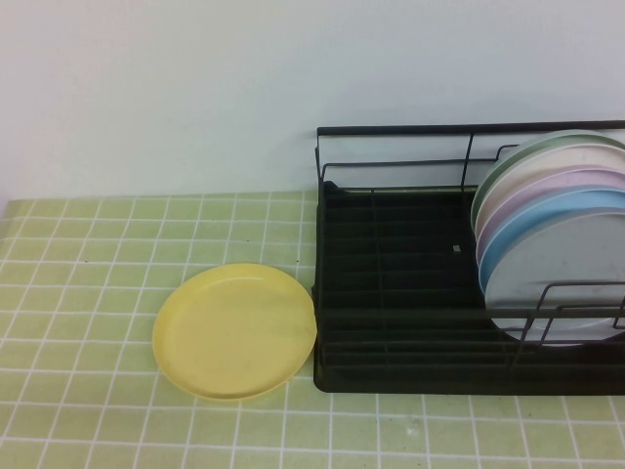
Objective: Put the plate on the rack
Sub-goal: 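Reach the gripper toward the yellow plate on the table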
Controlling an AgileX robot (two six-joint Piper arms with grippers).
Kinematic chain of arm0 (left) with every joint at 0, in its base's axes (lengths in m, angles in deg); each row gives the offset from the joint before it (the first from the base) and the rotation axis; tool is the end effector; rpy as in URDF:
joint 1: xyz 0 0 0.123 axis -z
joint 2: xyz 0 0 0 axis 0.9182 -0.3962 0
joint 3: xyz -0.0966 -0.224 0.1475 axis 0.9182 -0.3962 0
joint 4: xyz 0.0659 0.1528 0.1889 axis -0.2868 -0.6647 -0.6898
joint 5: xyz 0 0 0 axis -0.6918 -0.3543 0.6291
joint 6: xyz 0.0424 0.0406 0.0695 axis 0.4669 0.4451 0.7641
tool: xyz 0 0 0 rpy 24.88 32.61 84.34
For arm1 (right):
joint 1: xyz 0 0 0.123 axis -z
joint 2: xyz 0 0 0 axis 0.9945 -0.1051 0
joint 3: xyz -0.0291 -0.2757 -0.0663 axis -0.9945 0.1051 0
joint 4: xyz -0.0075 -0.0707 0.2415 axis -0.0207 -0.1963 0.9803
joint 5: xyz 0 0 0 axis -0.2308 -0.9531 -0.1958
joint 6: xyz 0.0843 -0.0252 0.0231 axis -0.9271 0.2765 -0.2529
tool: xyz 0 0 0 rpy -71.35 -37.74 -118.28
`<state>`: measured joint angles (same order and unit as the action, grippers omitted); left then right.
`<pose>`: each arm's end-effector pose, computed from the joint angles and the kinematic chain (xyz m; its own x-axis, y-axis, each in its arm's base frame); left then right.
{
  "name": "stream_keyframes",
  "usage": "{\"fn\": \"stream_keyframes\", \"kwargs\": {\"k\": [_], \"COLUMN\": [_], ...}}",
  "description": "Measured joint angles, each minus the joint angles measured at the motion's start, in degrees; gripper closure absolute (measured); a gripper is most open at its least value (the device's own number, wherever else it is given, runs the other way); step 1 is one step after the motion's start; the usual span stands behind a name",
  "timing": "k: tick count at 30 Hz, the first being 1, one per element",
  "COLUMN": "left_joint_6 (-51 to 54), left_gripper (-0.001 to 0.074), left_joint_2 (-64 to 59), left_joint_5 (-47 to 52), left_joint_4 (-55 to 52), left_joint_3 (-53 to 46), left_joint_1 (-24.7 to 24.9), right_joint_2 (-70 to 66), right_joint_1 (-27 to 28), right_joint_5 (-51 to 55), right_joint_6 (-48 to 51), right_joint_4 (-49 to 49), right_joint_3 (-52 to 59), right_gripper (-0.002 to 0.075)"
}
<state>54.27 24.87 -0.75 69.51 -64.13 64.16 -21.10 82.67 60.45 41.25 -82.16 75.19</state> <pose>0.0492 0.0065 0.2288 0.3681 0.0442 -0.9287 -0.0987 0.9951 0.0082 0.0518 0.0011 0.2335 0.3128 -0.0239 -0.9495 -0.0115 0.9995 -0.0289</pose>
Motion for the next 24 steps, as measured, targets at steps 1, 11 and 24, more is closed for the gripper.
{"fn": "stream_keyframes", "kwargs": {"k": [1, 11, 24], "left_joint_6": [0.0, -2.1, -8.1], "left_gripper": [0.0735, 0.0735, 0.0735], "left_joint_2": [0.0, 0.0, 0.0], "left_joint_5": [0.3, -2.1, 4.8], "left_joint_4": [0.0, 0.0, -1.8], "left_joint_3": [0.0, 0.0, 11.2], "left_joint_1": [0.0, 0.0, 0.0], "right_joint_2": [0.0, 0.0, -0.1], "right_joint_1": [0.0, 0.0, 0.0], "right_joint_5": [-1.9, -3.1, 12.6], "right_joint_6": [0.0, -0.5, 2.9], "right_joint_4": [0.0, 0.0, -1.7], "right_joint_3": [0.0, 0.0, -6.7], "right_gripper": [0.0727, 0.0727, 0.0727]}}
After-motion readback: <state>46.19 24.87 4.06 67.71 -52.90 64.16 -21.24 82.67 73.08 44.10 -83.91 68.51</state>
